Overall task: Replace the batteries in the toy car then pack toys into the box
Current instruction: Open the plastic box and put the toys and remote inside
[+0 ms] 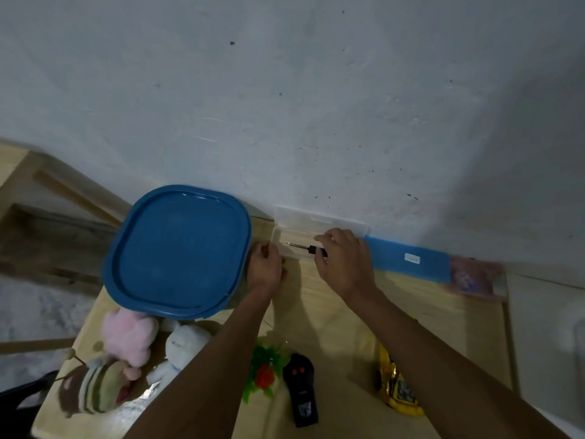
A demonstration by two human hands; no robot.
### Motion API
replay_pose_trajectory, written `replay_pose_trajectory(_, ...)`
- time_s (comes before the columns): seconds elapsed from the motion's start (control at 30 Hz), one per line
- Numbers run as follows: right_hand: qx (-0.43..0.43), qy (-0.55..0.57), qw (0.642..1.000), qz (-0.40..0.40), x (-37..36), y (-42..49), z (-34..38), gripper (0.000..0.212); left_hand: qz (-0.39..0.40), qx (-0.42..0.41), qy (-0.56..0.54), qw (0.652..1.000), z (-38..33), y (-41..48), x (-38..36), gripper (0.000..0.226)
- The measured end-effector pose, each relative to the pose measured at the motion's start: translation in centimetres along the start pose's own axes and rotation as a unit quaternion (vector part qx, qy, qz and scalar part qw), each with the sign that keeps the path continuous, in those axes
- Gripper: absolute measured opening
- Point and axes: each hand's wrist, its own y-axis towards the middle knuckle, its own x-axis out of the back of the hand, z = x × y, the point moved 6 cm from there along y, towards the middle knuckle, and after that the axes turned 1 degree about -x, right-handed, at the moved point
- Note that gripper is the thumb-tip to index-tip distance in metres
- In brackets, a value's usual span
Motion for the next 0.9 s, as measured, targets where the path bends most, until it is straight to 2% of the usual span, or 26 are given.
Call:
replay_pose_trajectory(0.1,0.009,-0.015,0.997,-0.073,2.0,0.1,0.1,0.039,0.002,0.011,-0.014,1.0,-0.1,0.1,0.0,0.022)
replay_pose_trajectory(0.23,-0.005,-0.04,0.999,-0.031,1.3,0.5,0.0,0.052,0.0,0.015,-0.017,1.0,-0.3,0.0,0.1,0.023)
replay_pose_trajectory(0.37,-0.016,-0.052,0.998,-0.021,1.3,0.7,0.2,0.04,0.004,0.028,-0.039,0.999,-0.4,0.0,-0.1,0.023)
replay_pose_trajectory(0.43,-0.006,-0.02,1.0,0.018,0.7,0.2,0.4,0.034,0.006,0.033,-0.044,0.998,-0.5,-0.2,0.0,0.024)
replay_pose_trajectory(0.53,-0.015,0.007,0.996,0.089,-1.0,-1.1,0.2,0.039,0.009,0.054,-0.071,0.996,0.0,-0.6,0.2,0.032)
replay_pose_trajectory(0.67,-0.037,0.005,0.996,0.077,-1.7,-1.9,0.4,0.037,0.016,0.068,-0.094,0.993,0.2,-0.9,0.2,0.045)
replay_pose_trajectory(0.8,-0.04,-0.031,0.997,0.063,-2.0,-2.3,0.8,0.054,0.023,0.026,-0.062,0.997,-0.2,-0.9,0.1,0.033)
replay_pose_trajectory(0.9,-0.045,-0.038,0.997,0.056,-2.3,-2.5,0.8,0.056,0.025,0.011,-0.041,0.999,-0.1,-0.8,0.1,0.032)
